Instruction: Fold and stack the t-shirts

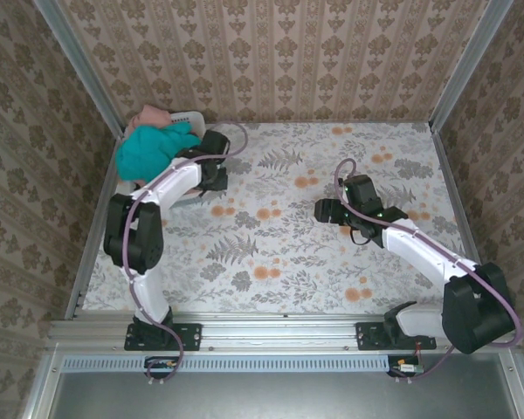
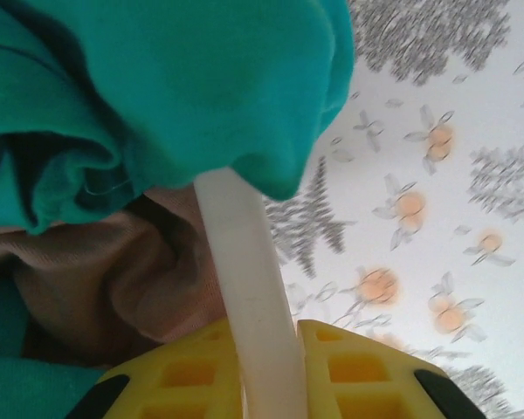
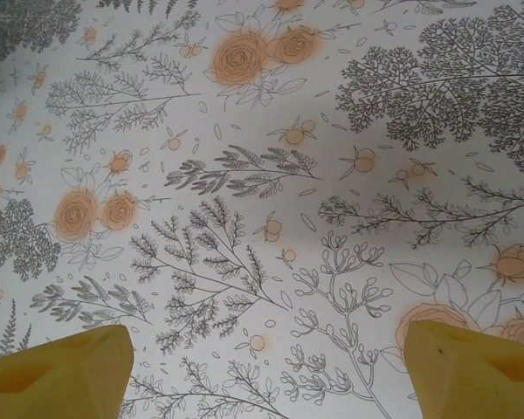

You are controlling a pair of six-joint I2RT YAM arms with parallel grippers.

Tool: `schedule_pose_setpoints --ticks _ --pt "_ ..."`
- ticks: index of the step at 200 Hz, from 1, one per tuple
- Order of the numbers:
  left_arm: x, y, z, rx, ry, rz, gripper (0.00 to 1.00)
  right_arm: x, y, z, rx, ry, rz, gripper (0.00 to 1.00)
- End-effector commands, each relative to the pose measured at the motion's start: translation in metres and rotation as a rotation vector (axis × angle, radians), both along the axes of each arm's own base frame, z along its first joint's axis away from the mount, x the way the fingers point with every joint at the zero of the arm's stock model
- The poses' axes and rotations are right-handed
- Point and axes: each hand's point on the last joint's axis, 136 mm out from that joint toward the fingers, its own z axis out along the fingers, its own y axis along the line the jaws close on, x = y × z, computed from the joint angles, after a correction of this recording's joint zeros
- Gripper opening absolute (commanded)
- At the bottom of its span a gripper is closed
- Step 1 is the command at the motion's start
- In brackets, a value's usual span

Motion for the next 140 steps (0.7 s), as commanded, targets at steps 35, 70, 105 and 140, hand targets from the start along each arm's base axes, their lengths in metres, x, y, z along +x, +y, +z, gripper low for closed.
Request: schedule_pose_setpoints --ticks 35,70,105,140 --pt "0.011 0.080 0.021 0.025 -0.088 -0.034 0.01 0.011 0.007 0.000 0.039 0.011 -0.008 0.83" --pt "0.031 0.105 0.026 0.044 -0.134 -0.104 0.00 0.016 0.008 0.000 0.041 0.018 -0.019 0.83" --pt "0.045 0.118 0.023 0.079 -0.128 -0.174 0.00 0.020 0.008 0.000 0.048 0.018 -0.042 0.83" --pt "0.042 0.118 0.013 0.128 -0.093 -0.280 0.00 0.024 0.009 0.002 0.061 0.013 -0.052 0.83"
